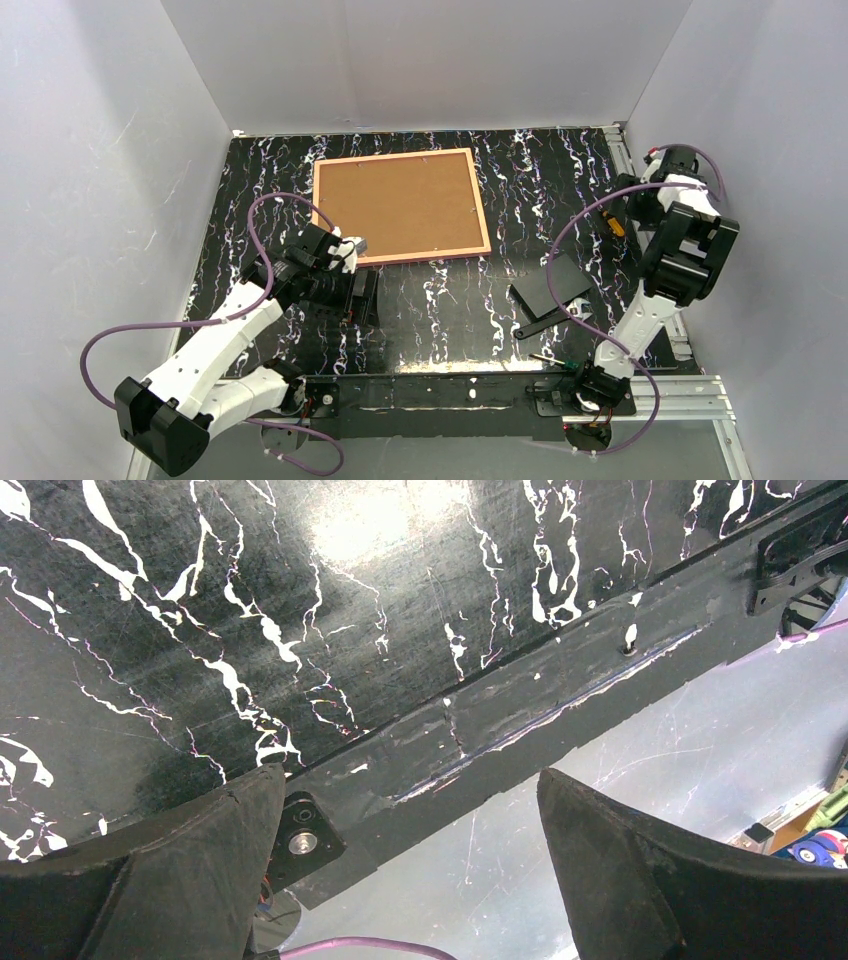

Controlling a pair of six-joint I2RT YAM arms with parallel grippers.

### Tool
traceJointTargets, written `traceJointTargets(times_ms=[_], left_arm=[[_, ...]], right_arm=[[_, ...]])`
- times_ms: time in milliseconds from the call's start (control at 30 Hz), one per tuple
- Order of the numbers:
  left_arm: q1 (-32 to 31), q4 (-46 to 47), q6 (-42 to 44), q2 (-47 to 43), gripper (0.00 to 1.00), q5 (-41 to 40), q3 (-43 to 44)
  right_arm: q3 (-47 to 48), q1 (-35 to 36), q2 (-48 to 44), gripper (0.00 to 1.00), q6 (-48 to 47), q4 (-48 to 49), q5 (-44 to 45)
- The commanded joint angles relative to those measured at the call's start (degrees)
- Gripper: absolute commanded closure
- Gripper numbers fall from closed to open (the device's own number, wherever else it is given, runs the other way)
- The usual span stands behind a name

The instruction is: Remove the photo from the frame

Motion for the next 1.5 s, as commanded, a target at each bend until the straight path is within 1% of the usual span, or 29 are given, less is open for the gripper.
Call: traceJointTargets(times_ms=[0, 433, 600, 900, 1300, 1400, 1467], left_arm=[[-0.8, -5.3, 1.0, -0.5, 0.02, 0.1, 1.0], [-2.0, -5.4, 1.2, -1.5, 0.02, -0.7, 0.7], [-2.2, -5.4, 1.2, -1.7, 0.02, -0.6, 0.7], [-2.2, -5.1, 1.1, -2.0, 0.02, -0.3, 0.3], [-2.2, -4.2, 0.7, -1.4, 0.02, -0.5, -0.6], [-2.2, -4.1, 0.7, -0.8, 0.02, -1.1, -0.9], [-2.2, -4.3, 1.0, -0.6, 0.02, -2.1, -0.9]], right_arm=[[2.8, 1.1, 1.5, 0.08, 1.1, -3.2, 2.3], [7.8, 5.6, 6.4, 0.08, 1.7, -7.8, 5.6], [7.1, 7.4, 5.8, 0.08, 1.1, -8.0, 7.2], [3.0, 9.6, 4.7, 0.08, 0.5, -5.9, 11.6], [4.3, 10.6, 4.9, 0.08, 2.8, -5.7, 11.3], [4.8, 10.6, 5.4, 0.08, 2.8, -5.4, 10.0], [5.5, 10.7, 5.8, 0.08, 4.5, -5.7, 9.8]])
